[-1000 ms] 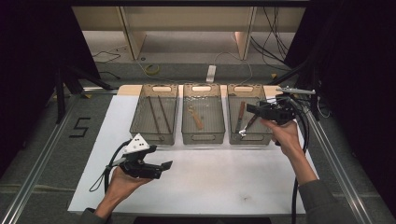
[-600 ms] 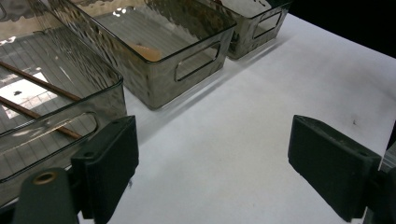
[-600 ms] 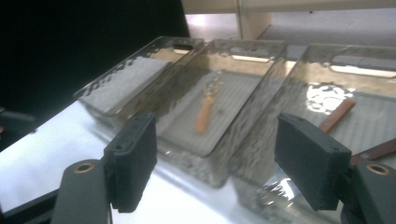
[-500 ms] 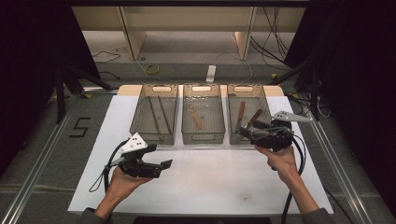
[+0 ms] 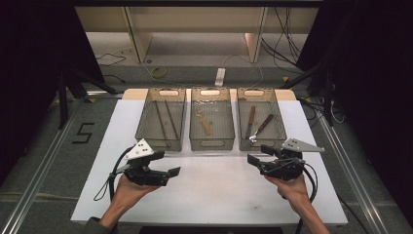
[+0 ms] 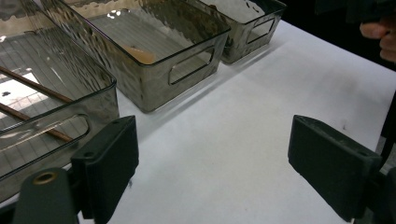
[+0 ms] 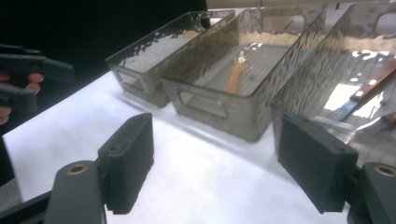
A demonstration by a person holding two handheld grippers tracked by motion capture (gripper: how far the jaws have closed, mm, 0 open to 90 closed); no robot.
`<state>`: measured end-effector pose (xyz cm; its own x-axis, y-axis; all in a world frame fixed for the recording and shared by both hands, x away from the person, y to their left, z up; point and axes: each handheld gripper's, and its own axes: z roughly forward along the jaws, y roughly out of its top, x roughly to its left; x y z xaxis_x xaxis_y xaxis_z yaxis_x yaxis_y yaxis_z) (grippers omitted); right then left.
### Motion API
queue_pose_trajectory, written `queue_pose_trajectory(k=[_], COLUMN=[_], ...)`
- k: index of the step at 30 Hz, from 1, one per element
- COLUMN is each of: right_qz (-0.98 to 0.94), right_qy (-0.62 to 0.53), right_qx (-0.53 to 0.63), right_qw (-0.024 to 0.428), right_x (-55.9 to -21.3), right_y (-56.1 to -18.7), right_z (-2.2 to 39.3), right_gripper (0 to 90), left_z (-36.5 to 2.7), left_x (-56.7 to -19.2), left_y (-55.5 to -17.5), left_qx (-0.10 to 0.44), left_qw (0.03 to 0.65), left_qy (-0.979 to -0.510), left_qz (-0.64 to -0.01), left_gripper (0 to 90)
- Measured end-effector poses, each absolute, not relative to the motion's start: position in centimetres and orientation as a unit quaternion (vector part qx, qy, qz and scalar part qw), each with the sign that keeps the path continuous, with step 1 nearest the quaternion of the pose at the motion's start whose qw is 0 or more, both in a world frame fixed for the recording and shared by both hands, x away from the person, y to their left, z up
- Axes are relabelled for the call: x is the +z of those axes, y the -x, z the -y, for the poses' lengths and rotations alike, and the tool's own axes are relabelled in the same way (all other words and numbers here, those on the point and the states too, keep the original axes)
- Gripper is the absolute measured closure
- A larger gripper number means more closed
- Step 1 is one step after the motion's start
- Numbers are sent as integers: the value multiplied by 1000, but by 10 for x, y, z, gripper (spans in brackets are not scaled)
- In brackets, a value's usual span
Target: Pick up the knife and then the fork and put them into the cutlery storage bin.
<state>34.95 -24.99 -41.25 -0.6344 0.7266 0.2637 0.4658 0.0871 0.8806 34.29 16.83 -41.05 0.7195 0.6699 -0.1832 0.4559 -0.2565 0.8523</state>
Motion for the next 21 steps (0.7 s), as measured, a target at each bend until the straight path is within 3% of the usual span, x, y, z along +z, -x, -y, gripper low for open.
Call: queue_pose_trajectory(k=[21], right_qz=[-736], right_qy=[-391], right_qx=[532], right_qw=[149], right_x=[-436], right_y=[-311], right_z=[240], right_gripper=[224], left_z=[-175], left_x=[-413], left_y=[-331], left_qx=[91], left_qw=[518], left_qy=[-774], left_qz=[-353], left_gripper=[158])
